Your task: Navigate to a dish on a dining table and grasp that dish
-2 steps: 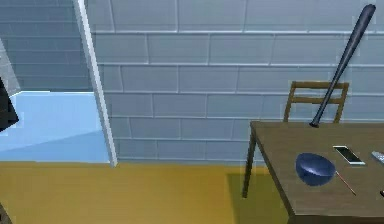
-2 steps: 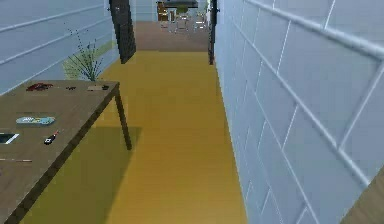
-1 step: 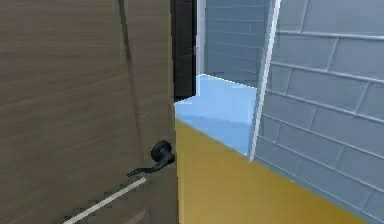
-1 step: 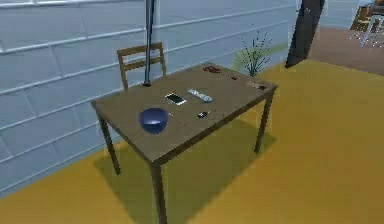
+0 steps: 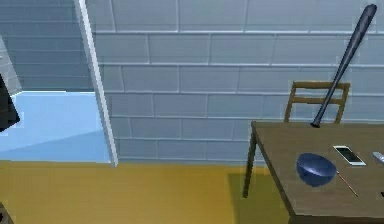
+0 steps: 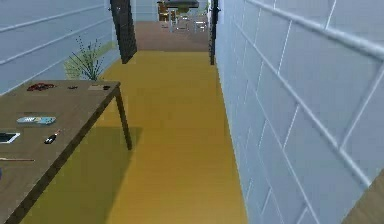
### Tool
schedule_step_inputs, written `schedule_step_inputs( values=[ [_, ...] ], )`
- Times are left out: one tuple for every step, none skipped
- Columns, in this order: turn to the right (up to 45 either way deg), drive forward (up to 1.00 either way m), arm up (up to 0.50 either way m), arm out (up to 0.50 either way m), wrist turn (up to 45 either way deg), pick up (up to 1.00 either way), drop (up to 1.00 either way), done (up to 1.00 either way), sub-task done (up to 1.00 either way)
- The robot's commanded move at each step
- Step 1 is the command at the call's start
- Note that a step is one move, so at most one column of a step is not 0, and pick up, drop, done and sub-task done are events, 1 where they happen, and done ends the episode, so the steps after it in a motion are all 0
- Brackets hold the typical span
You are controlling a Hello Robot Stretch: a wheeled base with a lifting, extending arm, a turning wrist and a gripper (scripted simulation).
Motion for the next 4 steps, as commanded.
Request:
schedule_step_inputs(
  values=[
    [0.0, 0.5, 0.0, 0.0, 0.0, 0.0, 0.0, 0.0, 0.0],
    [-21.0, 0.0, 0.0, 0.0, 0.0, 0.0, 0.0, 0.0, 0.0],
    [0.0, 0.0, 0.5, 0.0, 0.0, 0.0, 0.0, 0.0, 0.0],
    [0.0, 0.0, 0.36, 0.0, 0.0, 0.0, 0.0, 0.0, 0.0]
  ],
)
